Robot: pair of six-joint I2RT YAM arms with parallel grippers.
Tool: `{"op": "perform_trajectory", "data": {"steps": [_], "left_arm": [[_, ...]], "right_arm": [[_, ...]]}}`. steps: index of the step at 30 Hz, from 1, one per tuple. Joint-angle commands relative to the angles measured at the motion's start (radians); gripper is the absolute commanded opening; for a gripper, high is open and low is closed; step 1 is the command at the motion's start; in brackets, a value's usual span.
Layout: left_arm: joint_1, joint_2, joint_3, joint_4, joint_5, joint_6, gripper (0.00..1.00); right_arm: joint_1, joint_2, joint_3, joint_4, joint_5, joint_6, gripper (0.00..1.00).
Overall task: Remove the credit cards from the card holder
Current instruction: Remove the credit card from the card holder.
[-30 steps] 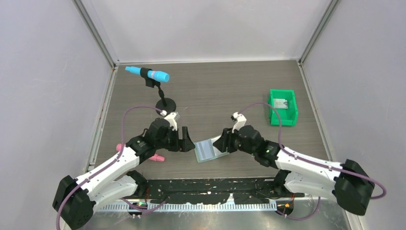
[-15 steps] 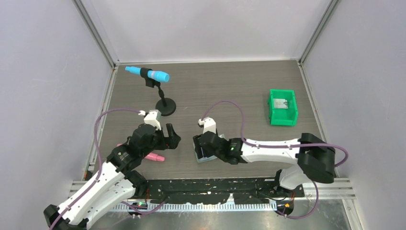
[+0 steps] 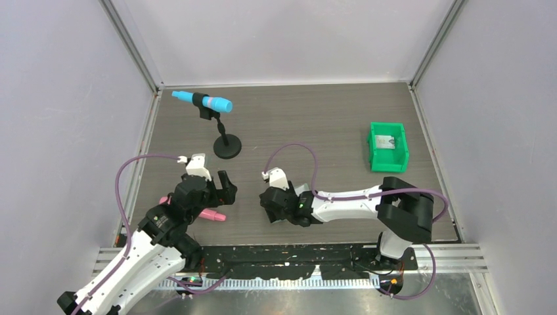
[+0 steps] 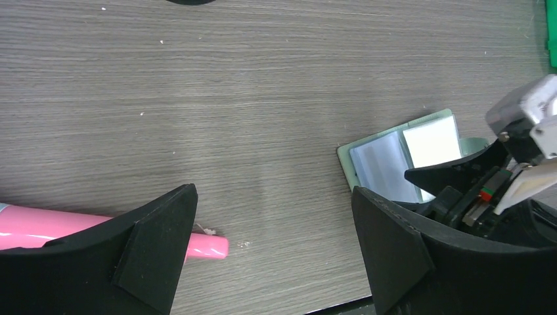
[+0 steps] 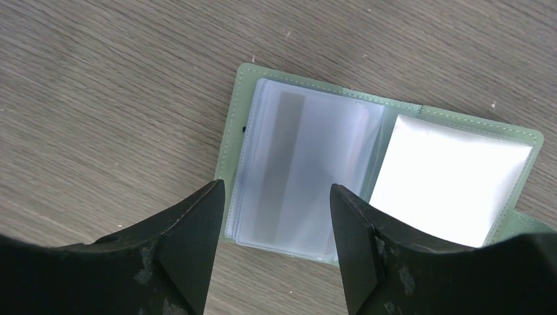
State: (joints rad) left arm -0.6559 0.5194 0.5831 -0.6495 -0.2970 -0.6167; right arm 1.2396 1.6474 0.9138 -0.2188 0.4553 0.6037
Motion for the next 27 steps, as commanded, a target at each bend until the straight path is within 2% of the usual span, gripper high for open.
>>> {"op": "perform_trajectory", "data": {"steps": [1,7,16,22,27], "left_arm": [[0.003,0.003,0.011,0.016,-0.019,-0.004,0.91],[0.004,0.019,0.007,0.032,-0.006,-0.009,0.90],[0.003,0.032,-0.008,0.053,0.026,-0.016,0.89],[0.003,0.043,-0.020,0.076,0.056,-0.028,0.88],[0.002,0.055,-0.030,0.096,0.082,-0.034,0.87]], "right_arm": [[0.004,0.025,0.036,-0.015,0.056,0.013,0.67],[0.005,0.027,0.019,-0.005,0.067,0.022,0.64],[0.005,-0.011,-0.012,0.044,0.040,0.031,0.47],[0.004,-0.045,-0.034,0.083,0.022,0.037,0.42],[0.004,-0.071,-0.051,0.114,0.005,0.034,0.33]]}}
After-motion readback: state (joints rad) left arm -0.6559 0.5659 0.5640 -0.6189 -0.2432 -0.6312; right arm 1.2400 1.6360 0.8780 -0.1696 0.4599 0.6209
